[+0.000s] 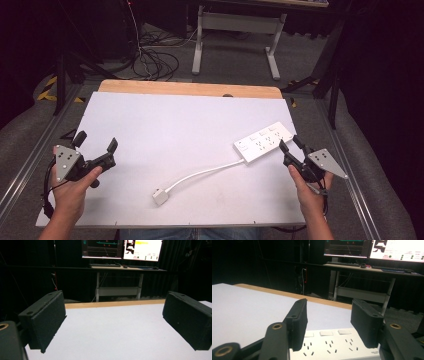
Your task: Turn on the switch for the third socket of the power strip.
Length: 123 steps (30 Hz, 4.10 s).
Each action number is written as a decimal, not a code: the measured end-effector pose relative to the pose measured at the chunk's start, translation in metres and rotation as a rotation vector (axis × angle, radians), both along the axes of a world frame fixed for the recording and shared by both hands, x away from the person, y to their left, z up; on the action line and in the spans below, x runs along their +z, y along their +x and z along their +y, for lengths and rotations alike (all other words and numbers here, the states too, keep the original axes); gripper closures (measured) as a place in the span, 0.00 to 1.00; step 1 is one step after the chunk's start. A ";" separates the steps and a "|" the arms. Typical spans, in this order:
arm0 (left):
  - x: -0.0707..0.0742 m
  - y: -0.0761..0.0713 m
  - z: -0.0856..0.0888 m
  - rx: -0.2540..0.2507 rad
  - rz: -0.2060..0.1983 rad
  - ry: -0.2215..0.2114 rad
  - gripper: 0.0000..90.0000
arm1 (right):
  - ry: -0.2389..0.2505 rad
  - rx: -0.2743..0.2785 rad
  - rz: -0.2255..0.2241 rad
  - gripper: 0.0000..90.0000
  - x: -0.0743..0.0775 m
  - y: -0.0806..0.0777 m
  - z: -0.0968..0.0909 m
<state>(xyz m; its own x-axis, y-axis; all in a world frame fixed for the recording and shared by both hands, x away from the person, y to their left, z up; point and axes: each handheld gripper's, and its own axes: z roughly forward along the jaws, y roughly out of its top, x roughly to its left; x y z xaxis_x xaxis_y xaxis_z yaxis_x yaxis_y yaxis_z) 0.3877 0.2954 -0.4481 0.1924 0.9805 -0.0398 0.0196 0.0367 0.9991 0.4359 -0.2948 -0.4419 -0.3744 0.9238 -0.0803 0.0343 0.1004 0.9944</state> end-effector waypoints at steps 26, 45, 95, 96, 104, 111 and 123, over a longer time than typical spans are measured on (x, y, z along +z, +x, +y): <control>0.000 0.000 -0.001 -0.004 0.000 0.004 0.06 | -0.057 0.057 0.148 1.00 0.011 -0.003 0.005; -0.001 0.000 0.000 -0.002 0.002 0.004 0.06 | -0.049 0.023 0.235 1.00 0.042 0.005 0.008; -0.002 0.000 0.001 0.003 0.010 0.020 0.06 | -0.120 -0.076 0.454 1.00 0.050 0.086 0.018; -0.002 0.000 0.001 0.002 0.010 0.017 0.06 | -0.121 -0.077 0.461 1.00 0.049 0.087 0.018; -0.002 -0.001 0.003 0.012 0.009 0.014 0.06 | -0.126 -0.077 0.483 1.00 0.047 0.097 0.021; -0.002 -0.002 0.004 0.015 0.011 0.015 0.06 | -0.132 -0.076 0.504 1.00 0.044 0.106 0.021; -0.002 -0.003 0.004 0.016 0.011 0.015 0.06 | -0.146 -0.095 0.550 1.00 0.035 0.120 0.019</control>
